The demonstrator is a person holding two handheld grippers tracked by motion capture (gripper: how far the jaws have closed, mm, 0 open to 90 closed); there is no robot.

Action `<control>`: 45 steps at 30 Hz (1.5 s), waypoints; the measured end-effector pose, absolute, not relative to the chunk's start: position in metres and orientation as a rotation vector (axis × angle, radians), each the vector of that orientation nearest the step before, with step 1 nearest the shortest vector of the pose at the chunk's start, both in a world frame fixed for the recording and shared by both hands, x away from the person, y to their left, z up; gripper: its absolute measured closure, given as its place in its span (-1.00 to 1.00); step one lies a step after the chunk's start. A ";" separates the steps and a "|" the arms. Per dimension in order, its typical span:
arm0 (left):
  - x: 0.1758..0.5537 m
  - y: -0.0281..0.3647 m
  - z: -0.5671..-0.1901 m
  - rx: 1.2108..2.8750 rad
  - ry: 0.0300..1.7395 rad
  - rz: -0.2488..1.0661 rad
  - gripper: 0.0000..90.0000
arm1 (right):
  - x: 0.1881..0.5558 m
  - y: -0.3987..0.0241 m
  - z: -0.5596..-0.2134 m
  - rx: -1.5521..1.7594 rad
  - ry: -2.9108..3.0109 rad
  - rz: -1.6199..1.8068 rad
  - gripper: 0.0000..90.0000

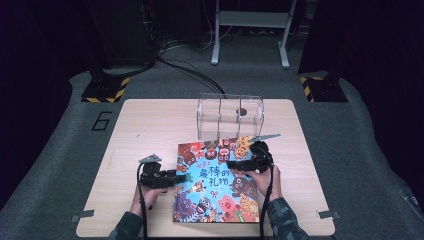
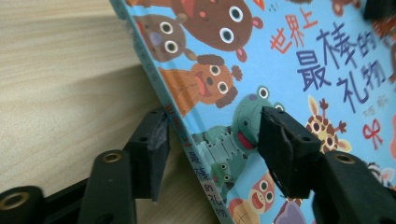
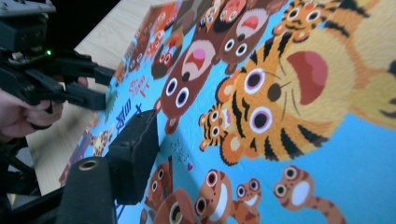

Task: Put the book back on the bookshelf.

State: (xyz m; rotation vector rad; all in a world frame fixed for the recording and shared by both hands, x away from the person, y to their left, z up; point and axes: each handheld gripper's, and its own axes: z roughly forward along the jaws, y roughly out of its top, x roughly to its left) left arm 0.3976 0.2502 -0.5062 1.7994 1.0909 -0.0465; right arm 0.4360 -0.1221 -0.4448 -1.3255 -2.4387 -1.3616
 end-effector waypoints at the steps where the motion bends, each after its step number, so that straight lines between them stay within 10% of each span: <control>1: 0.398 0.250 -0.506 1.814 1.089 -0.044 0.04 | 0.436 -0.124 -0.446 -1.315 -2.438 -1.351 -0.26; 45: 0.378 0.265 -0.469 1.812 0.965 0.181 0.32 | 0.425 -0.113 -0.417 -1.269 -2.606 -1.406 -0.39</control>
